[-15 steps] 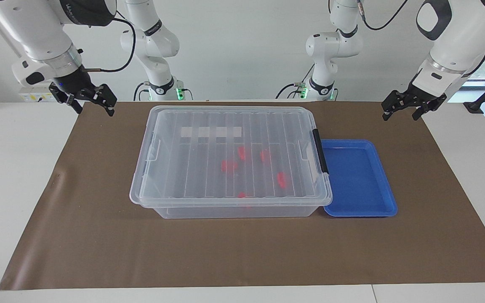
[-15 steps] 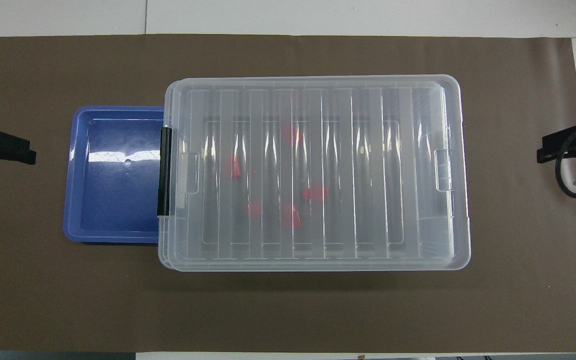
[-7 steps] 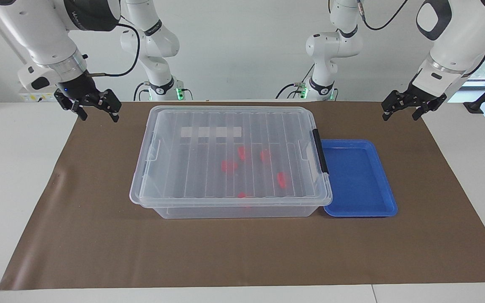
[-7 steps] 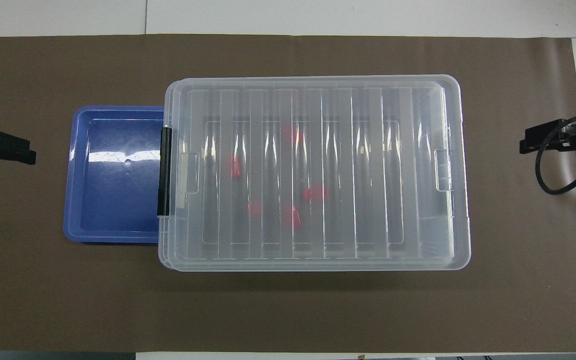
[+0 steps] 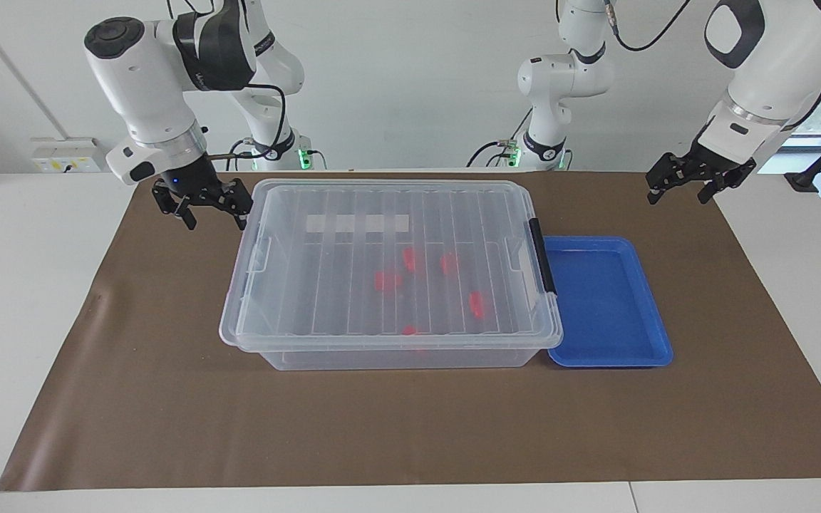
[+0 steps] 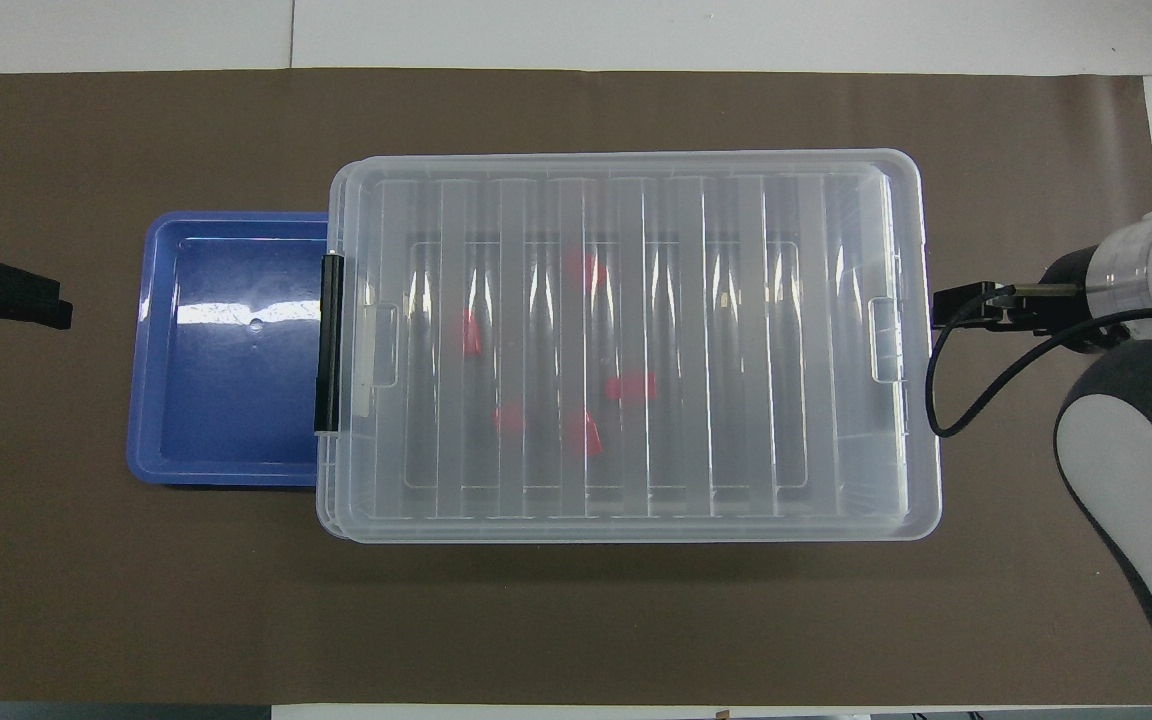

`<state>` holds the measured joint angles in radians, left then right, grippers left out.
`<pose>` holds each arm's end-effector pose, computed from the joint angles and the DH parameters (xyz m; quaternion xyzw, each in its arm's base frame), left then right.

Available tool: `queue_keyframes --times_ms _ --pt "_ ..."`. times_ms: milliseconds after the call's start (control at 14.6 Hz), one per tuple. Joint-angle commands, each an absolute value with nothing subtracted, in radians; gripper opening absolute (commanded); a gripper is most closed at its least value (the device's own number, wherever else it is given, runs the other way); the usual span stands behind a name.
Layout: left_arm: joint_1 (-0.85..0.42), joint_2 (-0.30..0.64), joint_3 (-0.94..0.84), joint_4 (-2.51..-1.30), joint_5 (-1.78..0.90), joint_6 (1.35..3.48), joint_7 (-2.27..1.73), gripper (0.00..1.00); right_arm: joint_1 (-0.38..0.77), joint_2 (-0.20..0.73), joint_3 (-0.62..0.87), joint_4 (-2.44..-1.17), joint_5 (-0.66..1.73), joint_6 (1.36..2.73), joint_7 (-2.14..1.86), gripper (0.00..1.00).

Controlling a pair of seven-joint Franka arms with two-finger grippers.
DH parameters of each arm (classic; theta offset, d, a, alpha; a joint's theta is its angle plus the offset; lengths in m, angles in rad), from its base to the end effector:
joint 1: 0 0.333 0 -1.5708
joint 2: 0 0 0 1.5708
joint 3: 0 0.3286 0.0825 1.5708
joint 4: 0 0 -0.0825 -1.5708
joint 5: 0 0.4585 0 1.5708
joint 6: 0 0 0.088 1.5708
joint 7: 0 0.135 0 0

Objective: Place red block in blue tray from box
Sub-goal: 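Reach the right gripper to the clear lid's edge and grasp it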

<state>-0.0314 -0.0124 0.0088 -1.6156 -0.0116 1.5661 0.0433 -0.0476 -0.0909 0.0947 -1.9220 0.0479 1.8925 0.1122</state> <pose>0.6221 -0.0156 0.5920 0.9993 -0.0329 -0.0185 0.0060 0.6119 0.0348 0.4999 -0.9986 0.0395 -0.0289 0.0210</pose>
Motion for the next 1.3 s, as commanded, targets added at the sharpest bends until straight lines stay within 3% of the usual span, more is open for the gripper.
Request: queue_keyframes --times_ms 0,479,1232 --pt "-0.026 -0.020 0.006 -1.617 0.009 1.563 0.048 1.00 -0.037 -0.081 0.098 -1.968 0.064 1.945 0.120 1.00" --pt "-0.026 -0.020 0.006 -1.617 0.009 1.563 0.048 1.00 -0.037 -0.077 0.097 -2.088 0.064 2.071 0.114 1.00" --pt "-0.026 -0.020 0.006 -1.617 0.009 1.563 0.049 1.00 -0.150 -0.078 0.095 -2.118 0.061 2.074 -0.053 1.00"
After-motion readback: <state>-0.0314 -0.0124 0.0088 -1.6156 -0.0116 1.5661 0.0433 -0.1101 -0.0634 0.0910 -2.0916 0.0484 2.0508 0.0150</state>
